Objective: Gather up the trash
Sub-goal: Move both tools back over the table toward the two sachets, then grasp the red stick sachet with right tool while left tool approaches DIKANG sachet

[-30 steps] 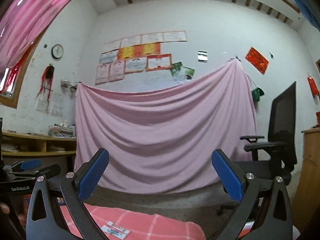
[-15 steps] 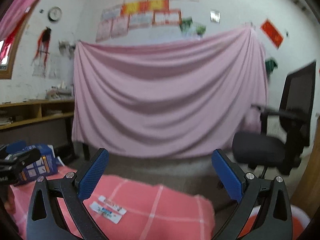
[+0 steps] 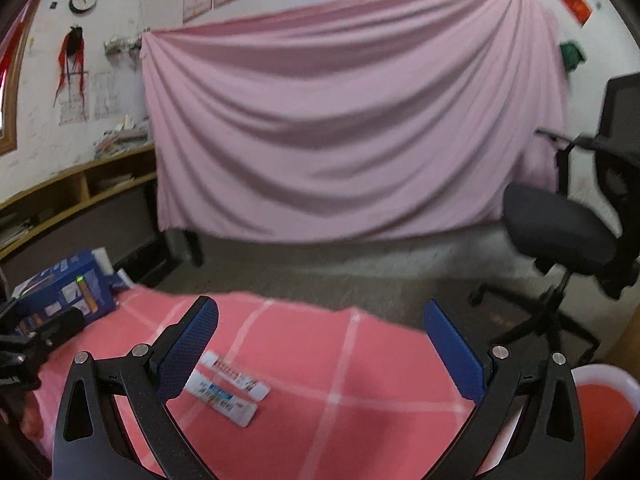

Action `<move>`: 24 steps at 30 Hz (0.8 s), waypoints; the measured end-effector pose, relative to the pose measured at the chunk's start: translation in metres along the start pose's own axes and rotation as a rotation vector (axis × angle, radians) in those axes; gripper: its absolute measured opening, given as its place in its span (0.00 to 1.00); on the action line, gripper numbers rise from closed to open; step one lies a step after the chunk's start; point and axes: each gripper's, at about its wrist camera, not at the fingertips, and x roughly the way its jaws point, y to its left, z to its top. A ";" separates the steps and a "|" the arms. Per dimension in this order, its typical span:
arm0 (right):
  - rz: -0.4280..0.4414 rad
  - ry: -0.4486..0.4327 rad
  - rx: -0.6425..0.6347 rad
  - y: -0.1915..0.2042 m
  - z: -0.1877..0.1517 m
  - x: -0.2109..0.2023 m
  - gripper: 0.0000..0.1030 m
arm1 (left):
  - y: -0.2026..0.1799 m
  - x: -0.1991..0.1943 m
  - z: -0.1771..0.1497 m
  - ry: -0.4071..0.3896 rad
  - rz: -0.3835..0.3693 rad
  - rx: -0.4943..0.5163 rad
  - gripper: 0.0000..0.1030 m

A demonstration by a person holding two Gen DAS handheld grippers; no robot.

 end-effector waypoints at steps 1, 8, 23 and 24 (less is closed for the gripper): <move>0.014 0.042 -0.010 0.002 -0.001 0.008 0.99 | 0.001 0.004 0.000 0.027 0.003 -0.006 0.98; 0.061 0.300 -0.111 0.021 -0.020 0.052 0.65 | 0.006 0.028 -0.008 0.185 -0.036 -0.069 0.97; 0.205 0.445 -0.182 0.038 -0.030 0.071 0.26 | -0.003 0.044 -0.006 0.300 -0.097 -0.077 0.96; 0.204 0.445 -0.184 0.038 -0.030 0.070 0.23 | -0.003 0.045 -0.006 0.308 -0.105 -0.080 0.96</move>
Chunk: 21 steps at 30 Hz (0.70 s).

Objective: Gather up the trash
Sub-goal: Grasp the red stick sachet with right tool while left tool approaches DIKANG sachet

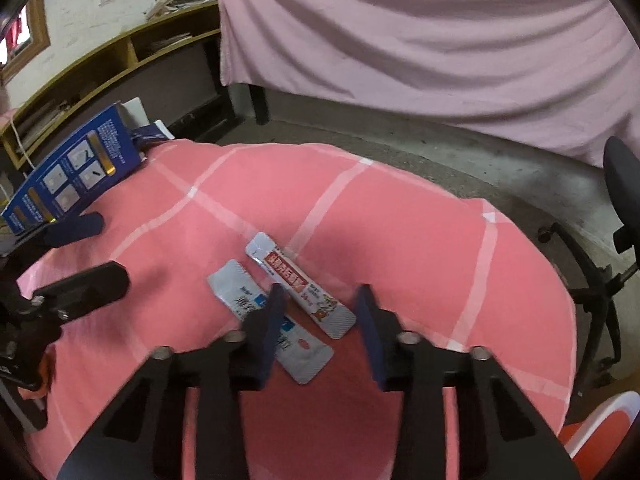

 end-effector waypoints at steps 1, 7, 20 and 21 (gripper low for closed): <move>0.001 -0.001 0.000 0.000 -0.001 -0.001 0.20 | 0.000 0.000 -0.001 0.003 -0.007 -0.002 0.96; -0.020 -0.008 0.038 -0.009 -0.006 -0.006 0.14 | -0.001 -0.002 0.001 0.016 -0.069 0.013 0.96; -0.064 -0.015 0.175 -0.067 -0.035 -0.035 0.10 | -0.061 0.036 0.012 0.110 -0.163 0.166 0.92; -0.065 -0.015 0.178 -0.068 -0.037 -0.036 0.10 | -0.065 0.041 0.012 0.124 -0.165 0.177 0.92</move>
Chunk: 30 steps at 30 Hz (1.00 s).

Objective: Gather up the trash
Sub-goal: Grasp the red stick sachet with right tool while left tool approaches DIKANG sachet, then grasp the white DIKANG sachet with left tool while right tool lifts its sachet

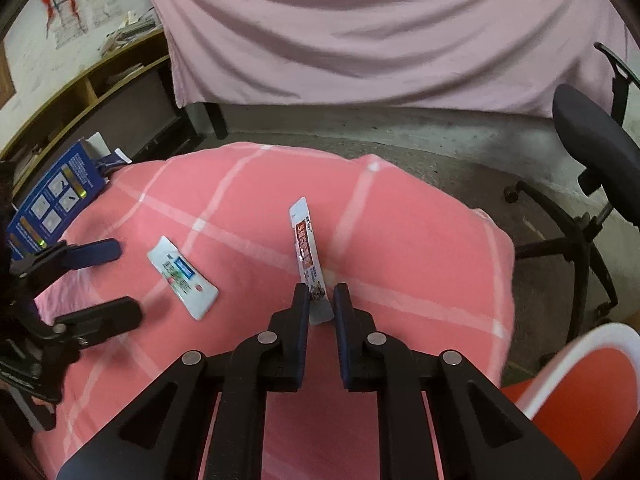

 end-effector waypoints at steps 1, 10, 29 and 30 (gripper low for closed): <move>0.001 0.001 0.006 -0.004 -0.002 -0.001 0.10 | -0.004 0.007 0.003 0.017 0.003 0.012 0.92; 0.056 -0.014 0.038 -0.016 -0.012 -0.006 0.10 | -0.027 0.034 0.000 0.080 0.125 0.123 0.79; -0.025 0.013 -0.087 0.012 0.003 0.011 0.32 | -0.013 0.018 -0.002 0.024 0.093 0.027 0.65; -0.029 0.014 -0.093 0.013 0.002 0.011 0.31 | -0.013 0.018 -0.002 0.023 0.091 0.028 0.65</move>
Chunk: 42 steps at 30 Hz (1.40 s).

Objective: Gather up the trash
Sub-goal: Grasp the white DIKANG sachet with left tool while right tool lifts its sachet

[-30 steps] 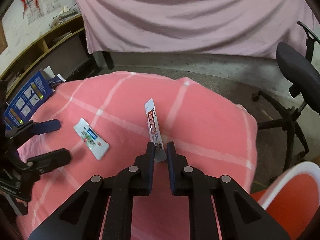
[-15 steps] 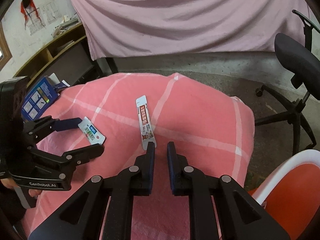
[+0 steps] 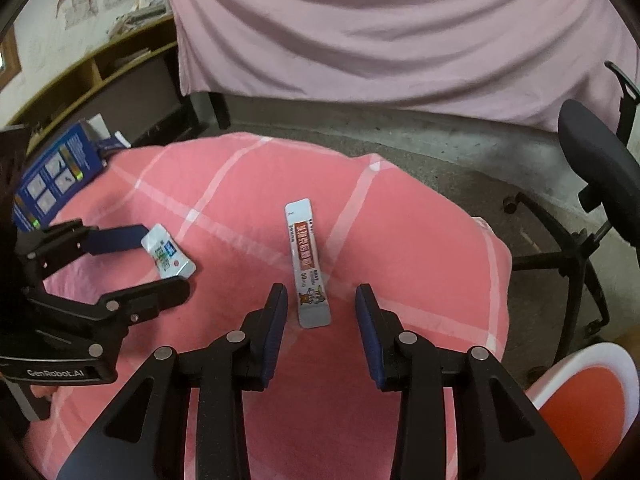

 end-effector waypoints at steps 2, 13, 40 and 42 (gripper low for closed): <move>-0.015 0.006 -0.015 0.003 -0.002 0.001 0.15 | 0.000 -0.001 0.001 -0.001 -0.001 -0.003 0.65; -0.064 -0.176 -0.057 0.015 -0.012 -0.038 0.14 | 0.007 -0.017 0.002 -0.062 -0.053 -0.022 0.58; -0.091 -0.311 0.068 -0.002 -0.063 -0.085 0.14 | 0.004 -0.013 0.009 -0.020 -0.040 -0.271 0.59; -0.093 -0.313 0.085 -0.006 -0.061 -0.085 0.14 | -0.001 -0.006 0.019 -0.008 -0.011 -0.267 0.59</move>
